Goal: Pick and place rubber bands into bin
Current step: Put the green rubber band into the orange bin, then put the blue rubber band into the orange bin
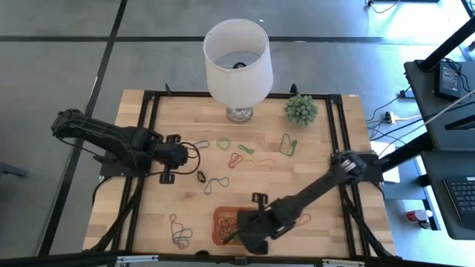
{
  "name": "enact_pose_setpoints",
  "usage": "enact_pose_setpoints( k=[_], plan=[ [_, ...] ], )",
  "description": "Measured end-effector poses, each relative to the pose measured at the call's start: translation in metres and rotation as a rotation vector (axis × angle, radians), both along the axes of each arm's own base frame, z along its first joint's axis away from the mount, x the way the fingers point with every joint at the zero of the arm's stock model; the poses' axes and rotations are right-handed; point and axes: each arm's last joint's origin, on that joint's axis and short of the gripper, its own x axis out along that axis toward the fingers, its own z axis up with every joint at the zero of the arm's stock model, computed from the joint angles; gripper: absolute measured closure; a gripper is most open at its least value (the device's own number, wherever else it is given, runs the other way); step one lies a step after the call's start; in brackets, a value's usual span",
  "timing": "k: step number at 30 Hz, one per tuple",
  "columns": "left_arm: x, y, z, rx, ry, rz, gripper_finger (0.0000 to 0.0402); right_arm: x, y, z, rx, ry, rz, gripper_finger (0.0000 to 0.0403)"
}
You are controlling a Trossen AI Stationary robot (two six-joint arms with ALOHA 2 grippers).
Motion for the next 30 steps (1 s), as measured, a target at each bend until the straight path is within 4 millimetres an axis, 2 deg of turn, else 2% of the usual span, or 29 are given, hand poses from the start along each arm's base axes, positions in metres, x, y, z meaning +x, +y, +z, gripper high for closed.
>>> enact_pose_setpoints(
  k=[7, 10, 25, 30],
  plan=[
    [-0.018, 0.009, 0.002, -0.023, -0.061, 0.011, 0.0401, 0.016, 0.011, -0.041, 0.076, 0.13, -0.024, 0.0402],
    [-0.024, 0.009, 0.004, -0.038, -0.085, 0.007, 0.0399, 0.016, 0.013, -0.048, 0.103, 0.166, -0.062, 0.0393],
    [-0.029, 0.009, 0.007, -0.074, -0.113, -0.001, 0.0401, 0.022, -0.001, -0.045, 0.099, 0.182, -0.123, 0.03],
    [-0.029, 0.009, 0.007, -0.071, -0.113, -0.005, 0.0399, 0.019, -0.011, -0.024, 0.124, 0.159, -0.188, 0.0307]
  ],
)
